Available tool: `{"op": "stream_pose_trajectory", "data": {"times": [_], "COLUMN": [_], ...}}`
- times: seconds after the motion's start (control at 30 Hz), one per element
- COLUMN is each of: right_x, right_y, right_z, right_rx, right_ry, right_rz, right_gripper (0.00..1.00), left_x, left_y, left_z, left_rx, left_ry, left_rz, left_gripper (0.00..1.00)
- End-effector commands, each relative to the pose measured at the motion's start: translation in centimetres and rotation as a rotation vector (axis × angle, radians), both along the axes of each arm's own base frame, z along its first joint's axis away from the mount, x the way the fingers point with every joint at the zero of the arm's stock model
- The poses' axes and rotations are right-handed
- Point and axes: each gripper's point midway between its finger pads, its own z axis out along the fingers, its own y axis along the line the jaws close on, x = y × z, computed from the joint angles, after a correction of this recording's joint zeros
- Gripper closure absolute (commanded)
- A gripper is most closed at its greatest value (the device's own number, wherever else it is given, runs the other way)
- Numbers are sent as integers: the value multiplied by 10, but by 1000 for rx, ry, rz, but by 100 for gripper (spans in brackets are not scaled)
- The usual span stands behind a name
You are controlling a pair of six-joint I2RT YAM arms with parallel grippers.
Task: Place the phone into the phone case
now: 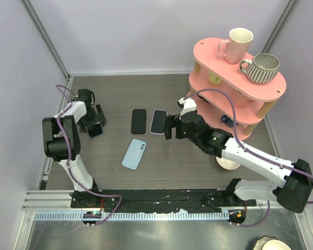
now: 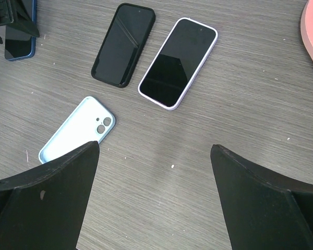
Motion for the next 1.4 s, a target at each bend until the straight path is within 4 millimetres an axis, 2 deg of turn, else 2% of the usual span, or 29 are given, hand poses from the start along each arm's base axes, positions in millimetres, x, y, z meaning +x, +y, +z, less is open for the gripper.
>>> {"op": "stream_pose_trajectory", "data": {"times": [0.0,0.17,0.33,0.53,0.57,0.67,0.73,0.83,0.9,0.97,1.07,1.1,1.3,1.33,1.37], "right_x": [8,10,10,9,10,12,13,17,18,18,14,14,26,29,30], "right_y": [-3,-6,-5,-7,-6,-1,6,18,25,38,60,68,79,83,88], "right_z": [23,22,17,10,10,11,14,13,10,5,2,8,-1,3,2], "right_rx": [9,-15,-22,-23,-21,-10,15,45,56,69,120,161,260,284,301], "right_ry": [-62,-69,-58,-56,-58,-48,-38,-19,0,32,71,62,131,137,150], "right_rz": [-21,-31,-25,-31,-31,-32,-25,-19,-9,25,100,123,9,6,8], "right_gripper": [6,6,6,5,5,0,0,1,0,0,4,5,8,8,9], "left_x": [18,18,18,20,21,15,8,-1,-2,-3,-12,-14,-39,-42,-45], "left_y": [10,10,8,-6,-8,-18,-23,-35,-43,-58,-69,-73,-97,-111,-116], "left_z": [9,-4,-13,-21,-21,-23,-22,-21,-14,-5,-2,3,12,19,22], "left_rx": [53,28,7,-68,-80,-128,-133,-117,-90,-139,-198,-222,-357,-381,-399], "left_ry": [-33,-21,3,-12,-15,0,19,40,32,11,-7,-22,-29,-47,-54], "left_rz": [-51,-60,-69,-88,-88,-92,-97,-125,-147,-167,-142,-136,-141,-171,-184], "left_gripper": [2,2,10,26,33,46,54,60,66,71,76,78,84,86,87]}}
